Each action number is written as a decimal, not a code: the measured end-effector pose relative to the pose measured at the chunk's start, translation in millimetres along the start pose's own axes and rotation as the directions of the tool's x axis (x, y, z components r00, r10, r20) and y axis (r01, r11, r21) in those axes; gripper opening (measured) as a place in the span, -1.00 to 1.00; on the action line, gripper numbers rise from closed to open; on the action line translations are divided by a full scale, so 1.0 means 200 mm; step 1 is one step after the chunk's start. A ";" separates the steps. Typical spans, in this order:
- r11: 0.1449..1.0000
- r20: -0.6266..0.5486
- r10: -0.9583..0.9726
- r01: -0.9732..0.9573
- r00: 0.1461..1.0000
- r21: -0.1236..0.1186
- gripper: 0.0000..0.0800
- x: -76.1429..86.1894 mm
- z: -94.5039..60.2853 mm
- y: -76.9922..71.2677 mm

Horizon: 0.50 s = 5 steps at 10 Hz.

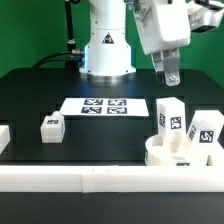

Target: Assemble stool

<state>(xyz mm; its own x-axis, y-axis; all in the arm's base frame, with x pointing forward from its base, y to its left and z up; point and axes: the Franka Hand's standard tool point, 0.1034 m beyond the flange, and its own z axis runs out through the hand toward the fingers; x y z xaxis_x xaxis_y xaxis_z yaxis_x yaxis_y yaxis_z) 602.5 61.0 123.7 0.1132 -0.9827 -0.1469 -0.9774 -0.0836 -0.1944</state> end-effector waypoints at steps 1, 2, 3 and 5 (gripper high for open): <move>0.991 0.001 -0.133 0.133 0.991 -0.024 0.62 0.06 0.00 0.03; 0.976 -0.010 -0.215 0.214 0.977 -0.029 0.62 0.18 -0.02 0.06; 0.967 -0.019 -0.254 0.253 0.967 -0.035 0.62 0.28 -0.03 0.08; 0.948 -0.038 -0.319 0.318 0.947 -0.017 0.62 0.47 -0.05 0.12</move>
Offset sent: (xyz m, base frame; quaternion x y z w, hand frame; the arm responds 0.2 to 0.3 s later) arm -0.0180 -0.0762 -0.0079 0.0466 -0.0159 -0.1033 0.9934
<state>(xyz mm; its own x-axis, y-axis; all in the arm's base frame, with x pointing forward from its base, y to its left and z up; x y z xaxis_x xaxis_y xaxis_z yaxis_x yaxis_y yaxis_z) 587.2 -35.5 114.6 0.4121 -0.9102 -0.0403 -0.8934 -0.3950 -0.2142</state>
